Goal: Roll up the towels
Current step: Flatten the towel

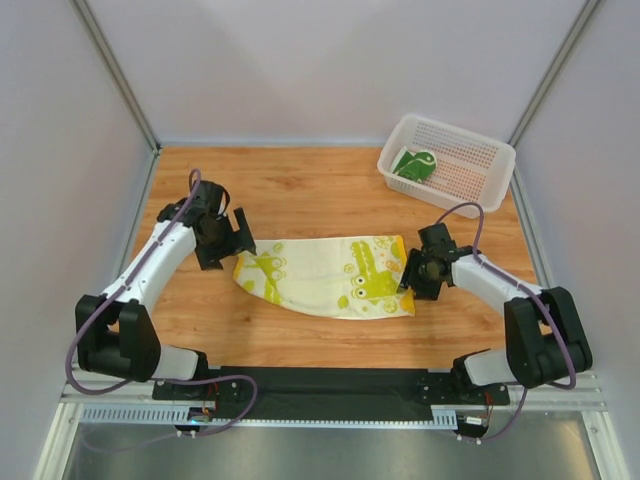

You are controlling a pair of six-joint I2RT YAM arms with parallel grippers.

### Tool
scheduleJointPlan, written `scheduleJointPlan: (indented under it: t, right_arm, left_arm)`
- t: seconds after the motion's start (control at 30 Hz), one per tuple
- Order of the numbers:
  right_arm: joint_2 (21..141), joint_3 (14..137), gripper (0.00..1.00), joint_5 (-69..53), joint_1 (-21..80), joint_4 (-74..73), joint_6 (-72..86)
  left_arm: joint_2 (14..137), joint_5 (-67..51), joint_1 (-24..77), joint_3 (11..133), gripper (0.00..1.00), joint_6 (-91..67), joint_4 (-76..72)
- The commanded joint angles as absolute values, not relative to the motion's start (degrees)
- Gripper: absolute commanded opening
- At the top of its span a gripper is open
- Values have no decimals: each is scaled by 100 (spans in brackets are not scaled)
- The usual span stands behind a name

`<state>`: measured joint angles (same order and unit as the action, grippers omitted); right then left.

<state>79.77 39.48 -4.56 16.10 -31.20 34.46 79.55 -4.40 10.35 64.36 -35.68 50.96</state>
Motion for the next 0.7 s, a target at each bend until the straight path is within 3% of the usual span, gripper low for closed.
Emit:
scheduleJointPlan:
  t: [0.0,0.2,0.5,0.63,0.67]
  right_arm:
    - [7788,3999,53,-360,1626,-3190,3322]
    - [7567,3929,53,-387,1696,-3226,3384]
    - [7725,3753,56,-369,1749,-3121,3366]
    - [7892,3691,53,-439,1740,-2989,3375]
    - [7953,3683,50,-509,1749,-2953,3392]
  left_arm:
    - [7682,-247,1020,5839,100,-3638,5239]
    - [7426,114,1020,4809,97,-3814,4563]
    - [7892,466,1028,4290,95,-3911,3807]
    - [8103,395,1028,4210,88,-3946,3332]
    - [8147,439,1028,4227,82,-3938,3288]
